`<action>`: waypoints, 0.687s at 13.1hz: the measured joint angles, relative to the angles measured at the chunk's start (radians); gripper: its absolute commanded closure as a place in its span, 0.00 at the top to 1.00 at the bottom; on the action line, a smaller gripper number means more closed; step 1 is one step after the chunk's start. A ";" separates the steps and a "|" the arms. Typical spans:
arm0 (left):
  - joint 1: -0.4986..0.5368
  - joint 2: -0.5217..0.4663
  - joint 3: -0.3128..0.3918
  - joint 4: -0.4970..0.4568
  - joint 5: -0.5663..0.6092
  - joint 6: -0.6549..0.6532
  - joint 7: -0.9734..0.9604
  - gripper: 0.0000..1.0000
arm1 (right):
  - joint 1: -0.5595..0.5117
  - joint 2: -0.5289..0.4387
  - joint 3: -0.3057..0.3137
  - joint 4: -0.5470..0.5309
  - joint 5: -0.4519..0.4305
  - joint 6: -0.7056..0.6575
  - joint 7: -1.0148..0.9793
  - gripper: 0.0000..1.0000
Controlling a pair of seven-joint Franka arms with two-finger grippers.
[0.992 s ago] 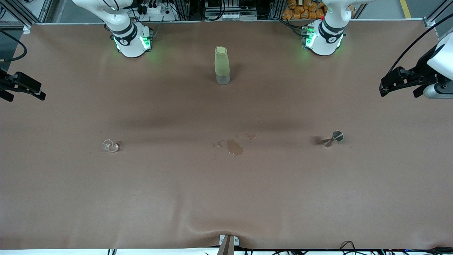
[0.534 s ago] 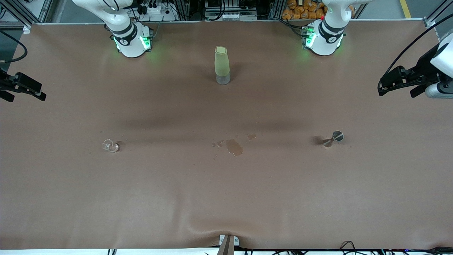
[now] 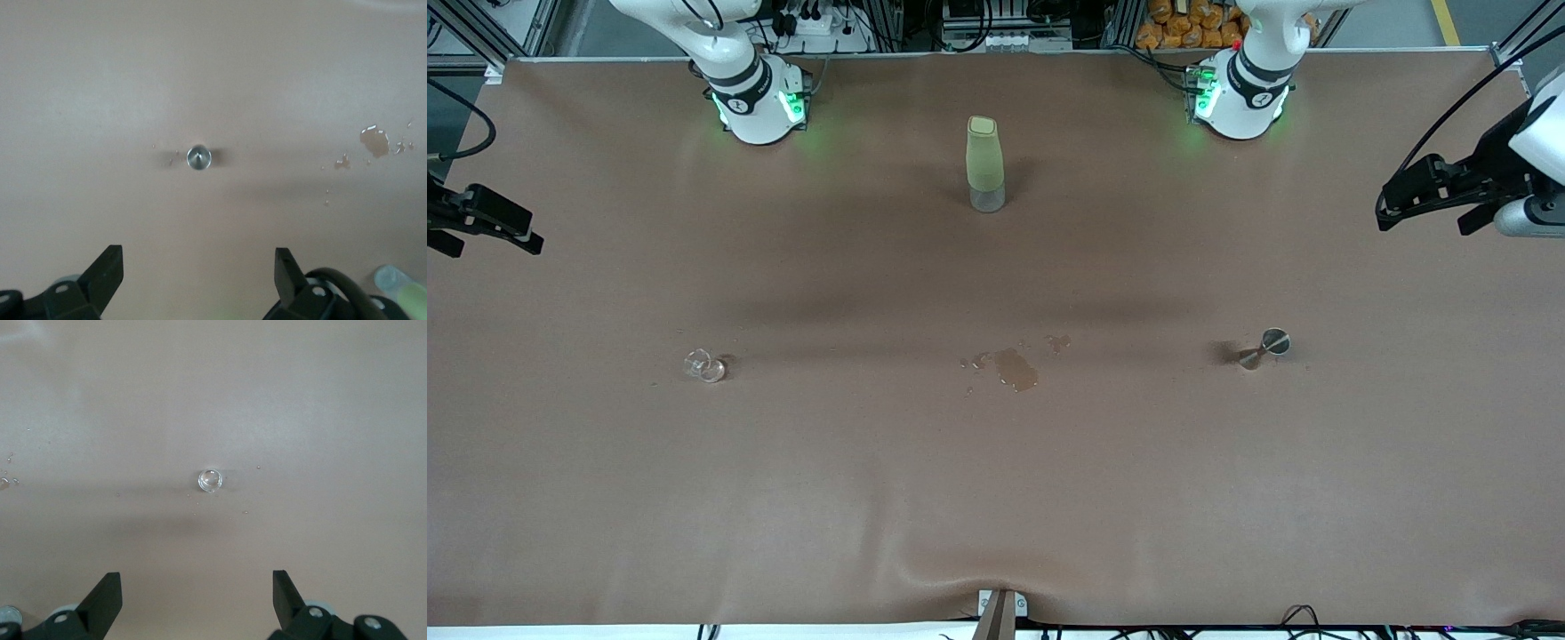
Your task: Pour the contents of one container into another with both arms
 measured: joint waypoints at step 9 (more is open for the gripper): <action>0.004 -0.034 -0.051 -0.086 0.068 0.008 0.002 1.00 | -0.003 0.000 0.002 0.000 0.000 -0.001 0.000 1.00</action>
